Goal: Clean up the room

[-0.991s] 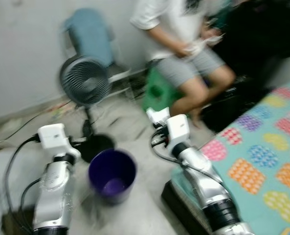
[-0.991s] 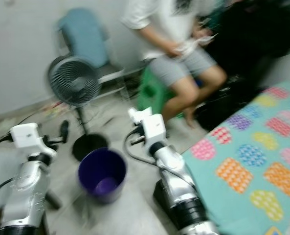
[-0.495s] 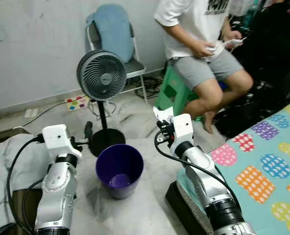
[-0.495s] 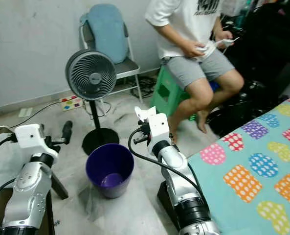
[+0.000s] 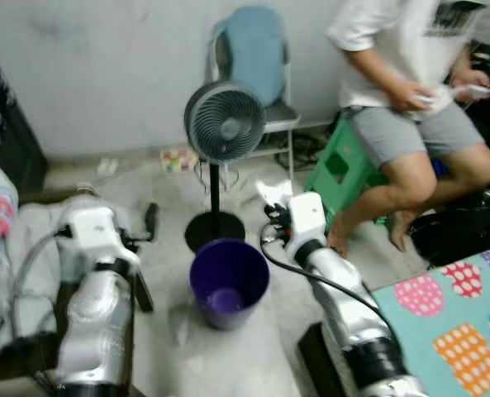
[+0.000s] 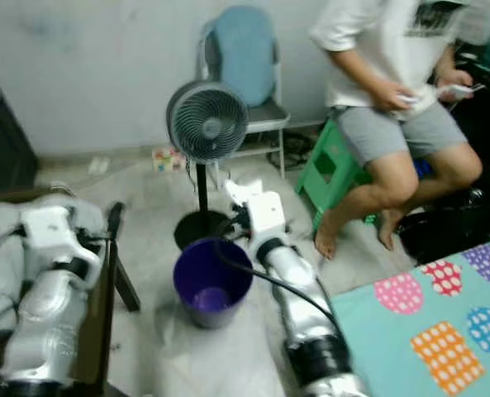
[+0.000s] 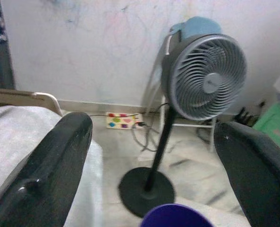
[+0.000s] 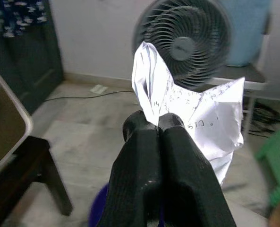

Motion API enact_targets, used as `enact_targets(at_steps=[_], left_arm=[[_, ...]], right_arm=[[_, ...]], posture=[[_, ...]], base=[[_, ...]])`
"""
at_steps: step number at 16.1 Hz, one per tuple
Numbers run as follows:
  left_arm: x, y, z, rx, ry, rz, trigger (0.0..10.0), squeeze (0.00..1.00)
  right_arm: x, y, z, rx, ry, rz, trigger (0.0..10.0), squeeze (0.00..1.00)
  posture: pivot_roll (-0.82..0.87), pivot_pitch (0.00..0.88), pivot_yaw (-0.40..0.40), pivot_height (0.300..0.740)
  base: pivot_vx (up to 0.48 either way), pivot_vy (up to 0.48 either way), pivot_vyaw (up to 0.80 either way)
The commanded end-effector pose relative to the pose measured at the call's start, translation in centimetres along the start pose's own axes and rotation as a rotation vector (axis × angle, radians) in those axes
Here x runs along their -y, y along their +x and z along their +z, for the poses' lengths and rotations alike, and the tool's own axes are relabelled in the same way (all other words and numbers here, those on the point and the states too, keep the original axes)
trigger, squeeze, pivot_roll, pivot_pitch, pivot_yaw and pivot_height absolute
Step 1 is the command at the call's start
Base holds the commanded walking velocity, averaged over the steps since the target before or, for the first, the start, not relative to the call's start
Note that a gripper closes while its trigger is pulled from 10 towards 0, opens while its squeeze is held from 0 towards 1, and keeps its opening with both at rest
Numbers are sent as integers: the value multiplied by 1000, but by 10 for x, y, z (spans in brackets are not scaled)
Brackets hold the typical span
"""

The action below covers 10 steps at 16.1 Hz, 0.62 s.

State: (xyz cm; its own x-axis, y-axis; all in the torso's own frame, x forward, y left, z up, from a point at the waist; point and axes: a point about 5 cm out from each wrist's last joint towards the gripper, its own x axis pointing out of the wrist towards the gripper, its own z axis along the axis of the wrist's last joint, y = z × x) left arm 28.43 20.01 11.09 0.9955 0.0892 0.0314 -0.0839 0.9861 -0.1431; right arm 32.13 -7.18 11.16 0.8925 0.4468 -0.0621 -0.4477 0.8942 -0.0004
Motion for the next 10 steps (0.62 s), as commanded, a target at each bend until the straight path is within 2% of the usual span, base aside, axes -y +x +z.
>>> enact_targets(at_steps=[1, 8, 10], left_arm=[[9, 2, 1, 2, -13, -38, 10000, 0], [13, 1, 3, 14, -39, -75, 10000, 0], [13, 1, 3, 16, -40, -77, 10000, 0]], right_arm=[[6, -2, -1, -5, -8, -14, 10000, 0], [6, -2, -1, -10, -9, -17, 10000, 0], [4, -2, 0, -1, -33, 0, 10000, 0]], posture=[[-75, 0, -67, 740], [-77, 0, -67, 740], [-77, 0, -68, 740]], base=[[0, 0, 0], [0, 0, 0], [0, 0, 800]])
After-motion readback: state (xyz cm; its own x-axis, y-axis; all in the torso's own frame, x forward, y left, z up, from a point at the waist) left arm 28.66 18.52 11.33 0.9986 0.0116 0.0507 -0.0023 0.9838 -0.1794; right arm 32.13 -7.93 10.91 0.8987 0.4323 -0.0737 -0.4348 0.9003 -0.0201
